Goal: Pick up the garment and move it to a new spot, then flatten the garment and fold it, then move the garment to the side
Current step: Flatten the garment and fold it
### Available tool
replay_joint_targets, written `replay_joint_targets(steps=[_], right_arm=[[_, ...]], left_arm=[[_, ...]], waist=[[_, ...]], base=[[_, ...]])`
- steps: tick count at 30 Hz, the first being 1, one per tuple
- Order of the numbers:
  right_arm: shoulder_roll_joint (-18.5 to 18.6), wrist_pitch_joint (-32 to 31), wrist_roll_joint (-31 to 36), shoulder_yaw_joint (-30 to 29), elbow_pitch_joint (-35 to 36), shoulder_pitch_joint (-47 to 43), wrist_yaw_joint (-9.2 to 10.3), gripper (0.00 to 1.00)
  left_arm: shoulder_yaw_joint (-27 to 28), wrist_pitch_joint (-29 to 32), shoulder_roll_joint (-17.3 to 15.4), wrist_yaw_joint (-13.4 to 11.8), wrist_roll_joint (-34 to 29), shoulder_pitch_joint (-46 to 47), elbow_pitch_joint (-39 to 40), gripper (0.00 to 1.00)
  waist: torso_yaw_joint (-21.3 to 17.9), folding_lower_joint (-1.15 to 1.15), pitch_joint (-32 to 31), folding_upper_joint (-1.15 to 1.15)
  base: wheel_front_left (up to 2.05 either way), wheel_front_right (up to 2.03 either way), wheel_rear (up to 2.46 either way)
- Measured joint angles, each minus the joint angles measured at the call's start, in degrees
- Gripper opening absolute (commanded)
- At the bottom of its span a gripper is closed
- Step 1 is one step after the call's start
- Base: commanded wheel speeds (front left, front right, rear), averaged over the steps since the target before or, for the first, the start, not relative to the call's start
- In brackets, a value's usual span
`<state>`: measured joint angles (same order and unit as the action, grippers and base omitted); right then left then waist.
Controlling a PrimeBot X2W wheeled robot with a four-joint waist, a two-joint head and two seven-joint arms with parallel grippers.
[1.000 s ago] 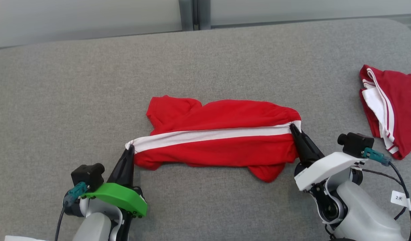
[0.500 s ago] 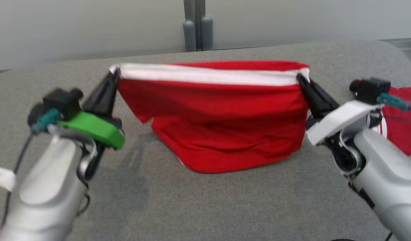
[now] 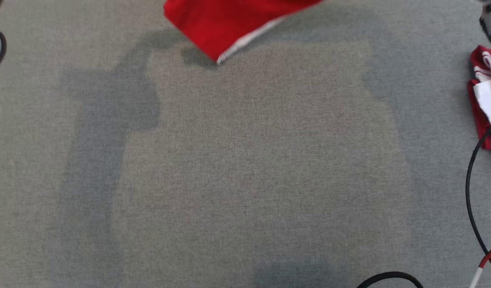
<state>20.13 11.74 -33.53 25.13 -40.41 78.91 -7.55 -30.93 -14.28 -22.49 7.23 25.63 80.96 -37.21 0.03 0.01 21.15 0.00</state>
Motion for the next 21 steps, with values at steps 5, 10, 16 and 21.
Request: replay_joint_targets(steps=[5,10,16,21], right_arm=[[-2.29,2.50,4.69,-3.46,-4.90,6.78,0.00,0.00],[-4.00,3.00,5.57,-1.14,-6.92,5.48,0.01,0.00],[-2.29,3.09,-0.71,7.20,-3.97,-5.57,0.08,0.00],[-0.23,3.24,-7.79,14.38,0.47,-17.39,0.02,0.00]], left_arm=[[1.98,-0.65,1.03,-0.07,-1.59,5.15,-0.71,0.00],[5.14,-0.77,2.08,-0.24,-3.46,1.71,3.23,0.00],[7.81,-0.76,6.09,-0.10,-3.90,-13.08,6.35,0.00],[11.03,-0.76,8.36,0.09,-2.50,-26.02,7.90,0.00]], waist=[[1.25,0.00,5.49,0.00],[2.61,0.00,9.34,0.00],[3.81,0.01,11.84,0.00],[3.95,0.00,11.03,0.00]], base=[[0.00,0.00,0.00],[0.00,0.00,0.00],[0.00,0.00,0.00],[0.00,0.00,0.00]])
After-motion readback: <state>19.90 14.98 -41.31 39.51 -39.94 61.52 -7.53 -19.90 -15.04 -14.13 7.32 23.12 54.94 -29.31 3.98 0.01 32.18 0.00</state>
